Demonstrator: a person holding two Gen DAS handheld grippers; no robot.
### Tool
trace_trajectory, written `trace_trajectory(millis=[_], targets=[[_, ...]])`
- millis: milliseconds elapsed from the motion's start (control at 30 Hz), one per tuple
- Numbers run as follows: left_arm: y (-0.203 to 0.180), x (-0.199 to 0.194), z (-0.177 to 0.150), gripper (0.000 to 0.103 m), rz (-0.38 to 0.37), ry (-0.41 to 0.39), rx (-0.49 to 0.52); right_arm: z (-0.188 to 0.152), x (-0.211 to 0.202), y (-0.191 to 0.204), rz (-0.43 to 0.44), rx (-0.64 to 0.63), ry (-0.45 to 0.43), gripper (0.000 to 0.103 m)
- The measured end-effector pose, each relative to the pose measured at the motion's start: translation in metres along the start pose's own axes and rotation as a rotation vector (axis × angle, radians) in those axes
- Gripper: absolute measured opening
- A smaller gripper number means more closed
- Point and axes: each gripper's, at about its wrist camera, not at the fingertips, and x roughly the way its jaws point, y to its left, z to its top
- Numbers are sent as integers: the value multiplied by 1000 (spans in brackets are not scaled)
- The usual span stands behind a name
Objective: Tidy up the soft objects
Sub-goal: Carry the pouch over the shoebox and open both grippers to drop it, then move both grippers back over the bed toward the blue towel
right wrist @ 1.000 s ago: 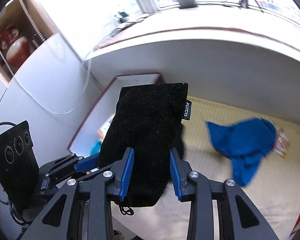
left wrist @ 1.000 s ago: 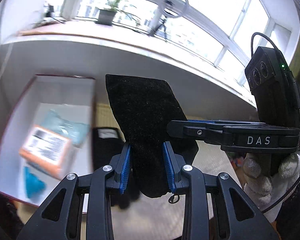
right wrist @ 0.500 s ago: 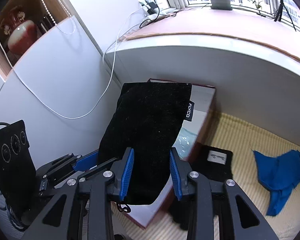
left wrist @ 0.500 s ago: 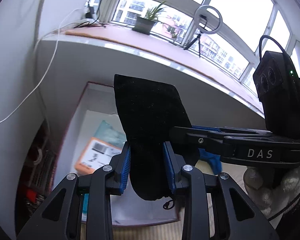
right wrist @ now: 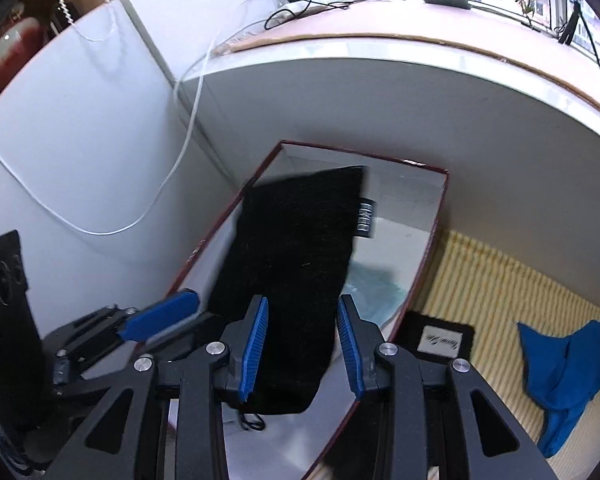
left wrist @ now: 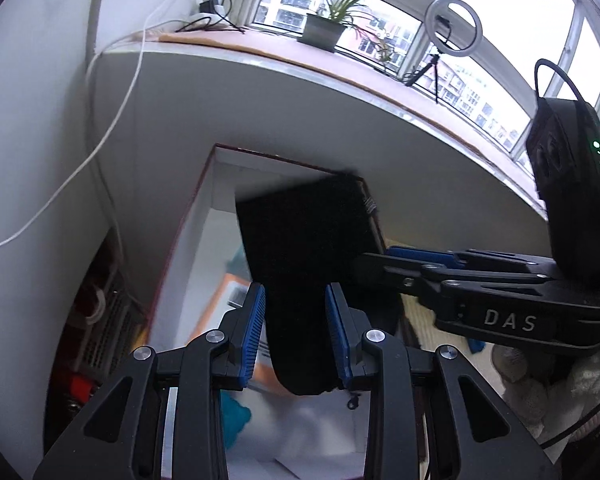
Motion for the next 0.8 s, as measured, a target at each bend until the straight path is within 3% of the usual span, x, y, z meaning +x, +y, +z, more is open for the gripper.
trace_trajectory(millis=[133,433,467,533,800], targets=[[8,0,0,29,22,-1,-26,0,-2,-8,-17,11,-25,53],[10,-5,-7,30,44,6,-24,-12,-21,-21,-4,4,-62,55],[8,-5,-7,32,53,12,-16,-13,-23,-22,-7,-4,-65,57],[4,-3,-9,46,69,25,-6,-18,-29,-23,-18,-20,-75,57],[-22,-16,-22,47,75,13,38,-37,-59,-41,-47,-45,-113,62]])
